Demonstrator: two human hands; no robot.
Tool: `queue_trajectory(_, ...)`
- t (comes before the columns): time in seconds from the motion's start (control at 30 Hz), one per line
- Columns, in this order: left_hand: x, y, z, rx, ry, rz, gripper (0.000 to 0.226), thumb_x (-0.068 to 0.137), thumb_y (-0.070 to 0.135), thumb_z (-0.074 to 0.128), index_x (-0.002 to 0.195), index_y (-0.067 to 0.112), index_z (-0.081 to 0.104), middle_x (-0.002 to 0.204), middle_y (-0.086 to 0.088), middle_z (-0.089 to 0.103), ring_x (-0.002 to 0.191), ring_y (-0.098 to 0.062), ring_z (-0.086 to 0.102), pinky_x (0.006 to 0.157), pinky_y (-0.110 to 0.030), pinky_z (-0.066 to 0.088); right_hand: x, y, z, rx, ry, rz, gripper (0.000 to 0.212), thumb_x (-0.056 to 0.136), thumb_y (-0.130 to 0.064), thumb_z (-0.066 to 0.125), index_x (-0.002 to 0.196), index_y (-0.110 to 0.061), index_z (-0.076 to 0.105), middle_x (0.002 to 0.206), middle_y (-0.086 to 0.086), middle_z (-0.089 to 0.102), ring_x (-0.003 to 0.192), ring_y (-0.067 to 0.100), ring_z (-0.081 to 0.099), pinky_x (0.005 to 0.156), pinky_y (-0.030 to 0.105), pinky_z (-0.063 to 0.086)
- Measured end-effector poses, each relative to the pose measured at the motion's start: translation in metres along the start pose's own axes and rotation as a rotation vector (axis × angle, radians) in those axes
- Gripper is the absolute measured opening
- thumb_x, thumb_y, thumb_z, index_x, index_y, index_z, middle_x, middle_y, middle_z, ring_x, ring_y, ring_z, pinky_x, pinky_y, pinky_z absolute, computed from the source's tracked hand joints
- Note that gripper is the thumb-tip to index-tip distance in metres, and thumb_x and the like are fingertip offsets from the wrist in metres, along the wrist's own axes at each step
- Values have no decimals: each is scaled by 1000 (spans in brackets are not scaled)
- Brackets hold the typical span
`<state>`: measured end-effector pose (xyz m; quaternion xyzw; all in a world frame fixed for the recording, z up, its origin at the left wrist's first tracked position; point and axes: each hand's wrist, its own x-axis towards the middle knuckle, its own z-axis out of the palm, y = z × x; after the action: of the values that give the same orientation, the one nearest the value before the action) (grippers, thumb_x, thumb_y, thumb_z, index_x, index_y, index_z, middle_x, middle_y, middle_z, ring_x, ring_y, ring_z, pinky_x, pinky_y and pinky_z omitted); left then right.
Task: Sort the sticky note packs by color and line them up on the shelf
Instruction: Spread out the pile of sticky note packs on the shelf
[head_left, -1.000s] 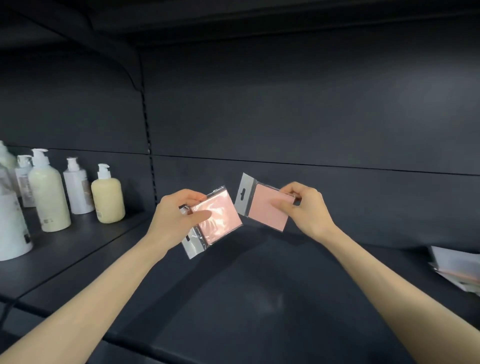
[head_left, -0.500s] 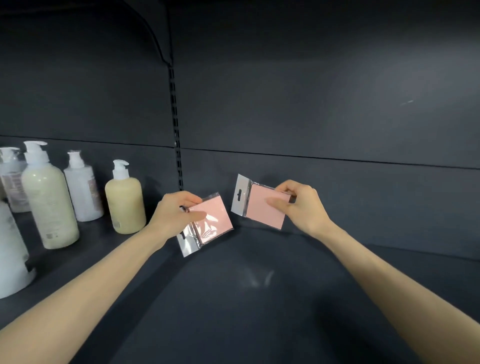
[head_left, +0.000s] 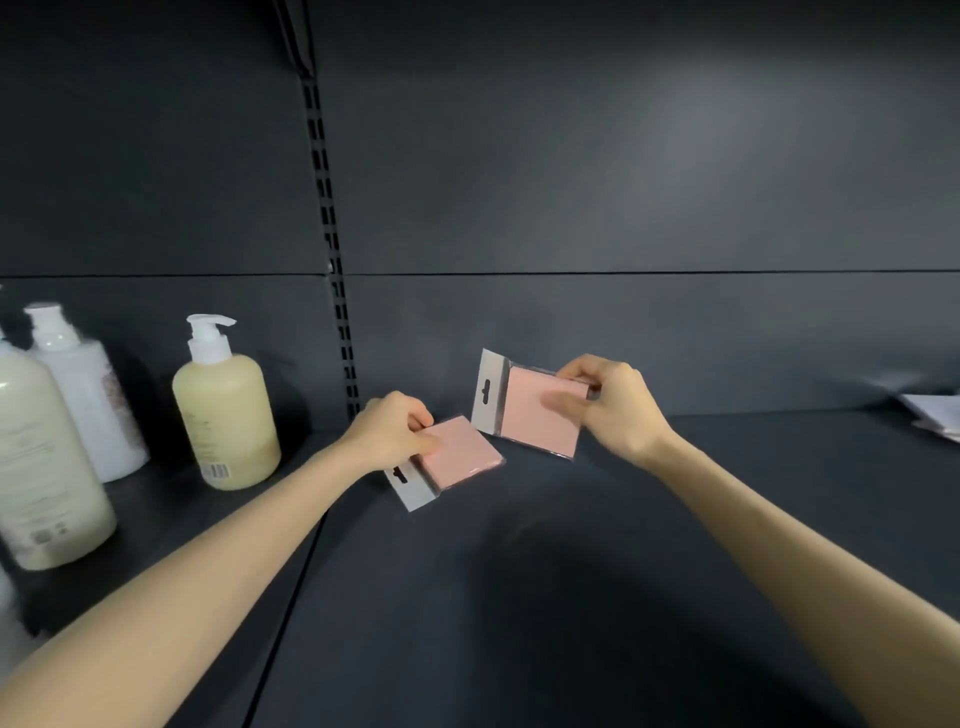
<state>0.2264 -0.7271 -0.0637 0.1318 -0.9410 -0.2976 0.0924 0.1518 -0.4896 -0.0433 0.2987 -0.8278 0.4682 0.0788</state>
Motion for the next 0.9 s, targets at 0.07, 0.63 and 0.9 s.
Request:
queue_trajectory(0.07,-3,-4,0,59,-15,27,37,81,23,71,116,12,64,113,-3,67,100,-15,61,85,-25,47,-2,-5,5,-5,-7,-3,11,84,-17,69,81,-21,59,83,-3,68,73,9,63,61,13,48)
queue_trajectory(0.63,-64,-10,-28,156,-11,217,32,88,27,62,119,20,58,114,3,59,106,-12,54,95,-30,44,-16,-28,56,-330,-347,38,26,82,-33,69,93,-10,67,94,4,58,85,19,54,71,26,43)
queue_trajectory(0.9,-71,21,-25,218,-82,291,42,87,36,62,126,24,52,123,3,51,119,-16,47,102,-36,39,-30,-36,14,-516,-331,9,46,87,-35,63,127,-16,52,131,7,45,120,27,47,101,40,41)
